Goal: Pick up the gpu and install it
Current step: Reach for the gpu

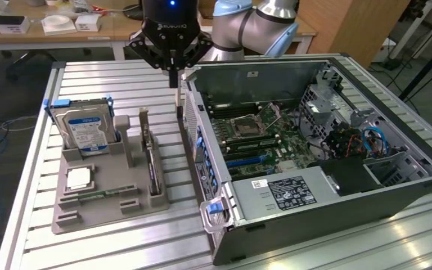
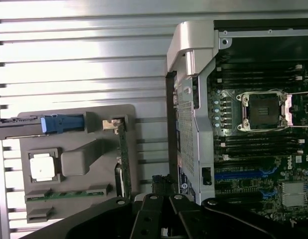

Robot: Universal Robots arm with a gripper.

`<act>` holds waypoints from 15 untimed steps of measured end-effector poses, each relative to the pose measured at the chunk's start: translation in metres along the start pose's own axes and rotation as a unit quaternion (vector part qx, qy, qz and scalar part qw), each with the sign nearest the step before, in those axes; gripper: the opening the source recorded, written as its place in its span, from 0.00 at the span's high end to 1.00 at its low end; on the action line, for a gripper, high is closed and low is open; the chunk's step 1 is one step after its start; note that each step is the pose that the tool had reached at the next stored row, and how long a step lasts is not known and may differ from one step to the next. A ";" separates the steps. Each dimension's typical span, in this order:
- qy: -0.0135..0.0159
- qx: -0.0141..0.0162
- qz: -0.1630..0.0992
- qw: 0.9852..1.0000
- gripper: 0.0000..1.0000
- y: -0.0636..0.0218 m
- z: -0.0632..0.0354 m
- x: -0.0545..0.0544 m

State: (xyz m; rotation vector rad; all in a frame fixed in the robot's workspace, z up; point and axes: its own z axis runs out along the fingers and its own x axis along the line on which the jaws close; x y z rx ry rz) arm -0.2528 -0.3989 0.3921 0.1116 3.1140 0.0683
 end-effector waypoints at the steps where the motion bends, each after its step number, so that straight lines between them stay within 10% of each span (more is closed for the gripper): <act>1: 0.000 0.000 0.000 1.000 0.89 -0.0001 0.0000 0.001; 15: 0.000 0.000 0.000 1.000 0.89 -0.0009 -0.0003 0.012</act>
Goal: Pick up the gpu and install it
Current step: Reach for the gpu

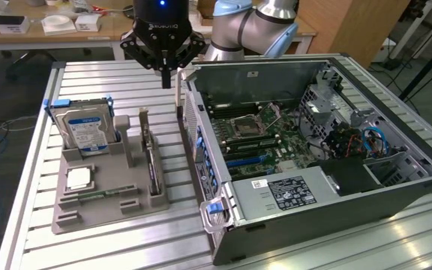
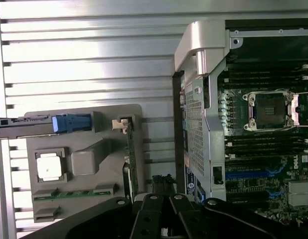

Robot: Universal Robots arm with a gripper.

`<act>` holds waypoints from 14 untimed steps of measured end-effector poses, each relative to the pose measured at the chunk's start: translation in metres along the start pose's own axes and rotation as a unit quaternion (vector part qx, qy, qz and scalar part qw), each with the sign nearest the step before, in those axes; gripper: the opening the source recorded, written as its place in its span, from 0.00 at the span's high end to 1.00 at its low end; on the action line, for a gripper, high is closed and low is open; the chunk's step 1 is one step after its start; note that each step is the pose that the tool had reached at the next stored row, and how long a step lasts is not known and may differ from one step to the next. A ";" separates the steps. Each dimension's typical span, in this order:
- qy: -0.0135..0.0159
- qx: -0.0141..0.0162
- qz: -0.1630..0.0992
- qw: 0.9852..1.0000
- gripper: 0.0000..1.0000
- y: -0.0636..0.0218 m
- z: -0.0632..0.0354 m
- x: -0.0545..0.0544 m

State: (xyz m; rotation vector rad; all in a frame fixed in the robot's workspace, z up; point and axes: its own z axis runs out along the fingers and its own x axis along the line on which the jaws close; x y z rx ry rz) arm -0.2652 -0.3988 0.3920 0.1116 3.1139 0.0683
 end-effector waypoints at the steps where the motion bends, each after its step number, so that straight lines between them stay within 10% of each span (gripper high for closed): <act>1: 0.000 0.000 0.000 1.000 0.89 -0.0001 0.0000 0.001; 14: 0.000 0.000 0.000 1.000 0.89 -0.0009 -0.0003 0.012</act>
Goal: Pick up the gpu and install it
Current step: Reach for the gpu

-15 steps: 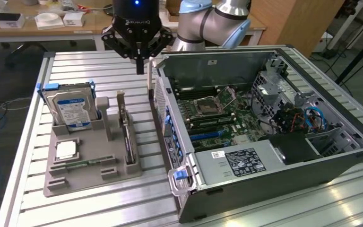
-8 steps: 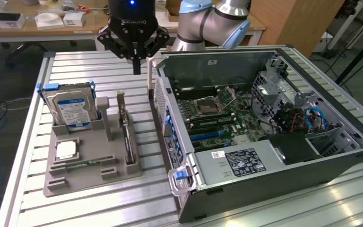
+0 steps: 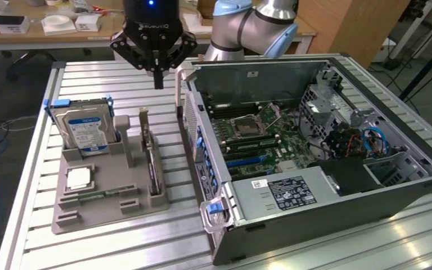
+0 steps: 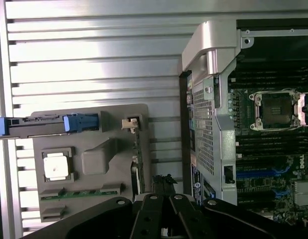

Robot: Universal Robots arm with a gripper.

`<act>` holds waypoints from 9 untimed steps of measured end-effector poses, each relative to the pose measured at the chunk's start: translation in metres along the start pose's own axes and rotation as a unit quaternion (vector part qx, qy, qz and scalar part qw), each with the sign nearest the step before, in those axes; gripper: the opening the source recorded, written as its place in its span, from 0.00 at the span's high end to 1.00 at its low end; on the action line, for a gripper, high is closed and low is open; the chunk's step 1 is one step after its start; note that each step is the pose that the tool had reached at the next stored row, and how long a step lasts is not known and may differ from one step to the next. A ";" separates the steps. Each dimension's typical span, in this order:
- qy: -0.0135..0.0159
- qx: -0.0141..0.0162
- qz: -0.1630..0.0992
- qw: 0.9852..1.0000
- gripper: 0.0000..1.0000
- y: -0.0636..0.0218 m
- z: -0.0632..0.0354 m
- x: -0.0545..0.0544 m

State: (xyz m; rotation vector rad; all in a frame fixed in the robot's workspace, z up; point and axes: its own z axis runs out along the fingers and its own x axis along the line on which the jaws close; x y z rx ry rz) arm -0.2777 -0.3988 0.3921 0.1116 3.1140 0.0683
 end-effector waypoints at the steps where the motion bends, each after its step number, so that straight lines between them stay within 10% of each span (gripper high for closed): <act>1: 0.000 0.000 0.000 1.000 0.89 -0.0001 0.0000 0.001; 9: 0.000 0.000 0.000 1.000 0.89 -0.0008 -0.0002 0.011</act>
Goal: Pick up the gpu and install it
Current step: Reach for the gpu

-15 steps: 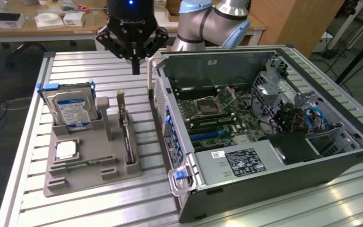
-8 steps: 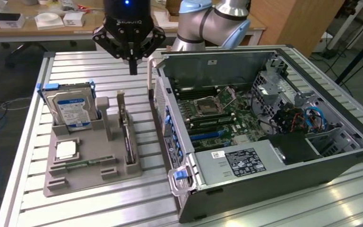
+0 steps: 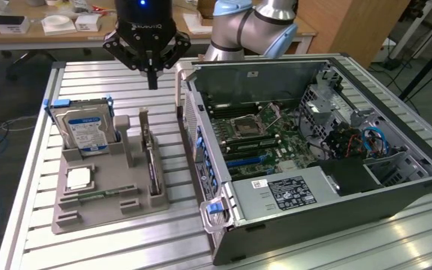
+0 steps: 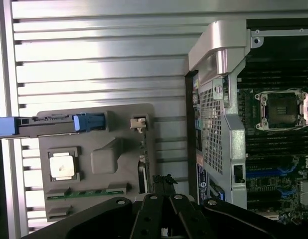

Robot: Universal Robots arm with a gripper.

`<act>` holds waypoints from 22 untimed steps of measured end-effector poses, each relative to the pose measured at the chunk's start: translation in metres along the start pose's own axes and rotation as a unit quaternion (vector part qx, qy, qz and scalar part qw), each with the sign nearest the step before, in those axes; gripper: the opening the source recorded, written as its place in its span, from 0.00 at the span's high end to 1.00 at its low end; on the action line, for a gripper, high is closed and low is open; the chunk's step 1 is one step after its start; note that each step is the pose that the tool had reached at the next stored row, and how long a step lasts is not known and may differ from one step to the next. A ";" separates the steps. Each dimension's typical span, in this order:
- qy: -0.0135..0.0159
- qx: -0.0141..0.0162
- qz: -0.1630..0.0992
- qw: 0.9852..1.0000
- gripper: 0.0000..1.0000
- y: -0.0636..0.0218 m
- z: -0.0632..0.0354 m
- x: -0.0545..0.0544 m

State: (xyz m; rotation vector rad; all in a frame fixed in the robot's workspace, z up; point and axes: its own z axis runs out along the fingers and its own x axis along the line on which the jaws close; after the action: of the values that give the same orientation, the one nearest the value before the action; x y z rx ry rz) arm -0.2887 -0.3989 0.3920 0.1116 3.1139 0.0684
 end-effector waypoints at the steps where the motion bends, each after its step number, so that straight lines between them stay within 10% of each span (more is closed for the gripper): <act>1: 0.000 0.000 0.000 1.000 0.89 -0.0001 0.0000 0.001; 13: 0.000 0.000 0.000 1.000 0.89 -0.0003 -0.0001 0.005; 22: 0.000 0.000 0.000 1.000 0.59 -0.0003 -0.0001 0.005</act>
State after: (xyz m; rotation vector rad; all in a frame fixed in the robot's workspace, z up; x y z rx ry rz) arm -0.2936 -0.3989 0.3920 0.1116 3.1140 0.0683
